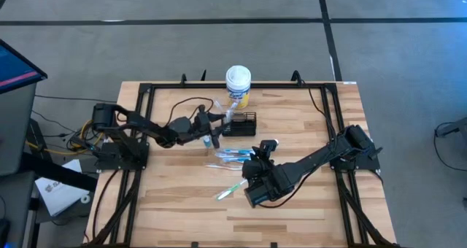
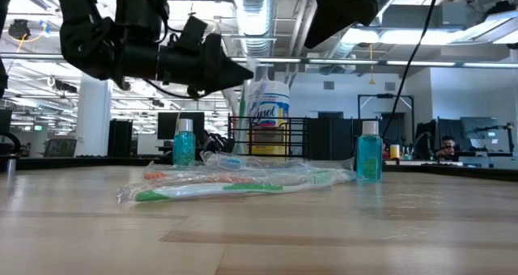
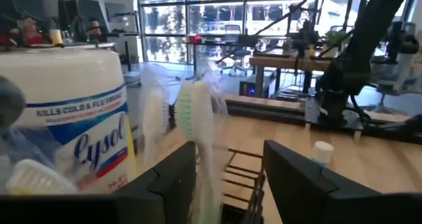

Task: Pick & Place toothbrushing station
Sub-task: Put the green toothbrush into the black wire organizer

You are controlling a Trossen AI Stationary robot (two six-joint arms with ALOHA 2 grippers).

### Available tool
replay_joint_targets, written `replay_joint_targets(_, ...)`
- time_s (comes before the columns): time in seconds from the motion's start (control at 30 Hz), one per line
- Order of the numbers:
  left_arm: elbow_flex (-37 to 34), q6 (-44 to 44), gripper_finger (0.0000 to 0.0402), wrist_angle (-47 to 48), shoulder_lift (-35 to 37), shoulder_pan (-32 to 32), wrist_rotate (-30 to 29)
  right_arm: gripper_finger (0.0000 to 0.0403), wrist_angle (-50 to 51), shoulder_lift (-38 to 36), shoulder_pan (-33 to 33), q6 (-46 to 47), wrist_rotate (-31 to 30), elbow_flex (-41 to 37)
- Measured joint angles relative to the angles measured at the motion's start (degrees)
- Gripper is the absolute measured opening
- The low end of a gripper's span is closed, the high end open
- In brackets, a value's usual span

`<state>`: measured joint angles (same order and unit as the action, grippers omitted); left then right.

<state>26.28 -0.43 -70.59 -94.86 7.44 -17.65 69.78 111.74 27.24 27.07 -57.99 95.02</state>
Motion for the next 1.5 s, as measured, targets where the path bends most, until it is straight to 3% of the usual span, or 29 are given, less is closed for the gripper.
replay_joint_targets(0.37, 0.0, -3.1, 0.0195, 5.7, 1.9, 0.0, -0.3, 0.0128, -0.1, 0.0, 0.0, 0.0, 0.1, 0.0)
replay_joint_targets(0.73, 0.0, -4.3, 0.0195, 3.5, 2.0, -0.1, -0.6, 0.0128, -0.2, 0.0, 0.0, 0.0, 0.1, 0.0)
replay_joint_targets(1.33, 0.0, -1.0, 0.0195, 3.7, 7.1, -4.8, -0.8, 0.0128, -0.3, 0.0, 0.0, 0.0, 0.1, 0.0)
replay_joint_targets(1.5, 0.0, 0.2, 0.0189, 8.7, 8.4, -7.5, -0.8, 0.0128, -1.3, 0.0, 0.0, 0.0, 1.8, 0.0)
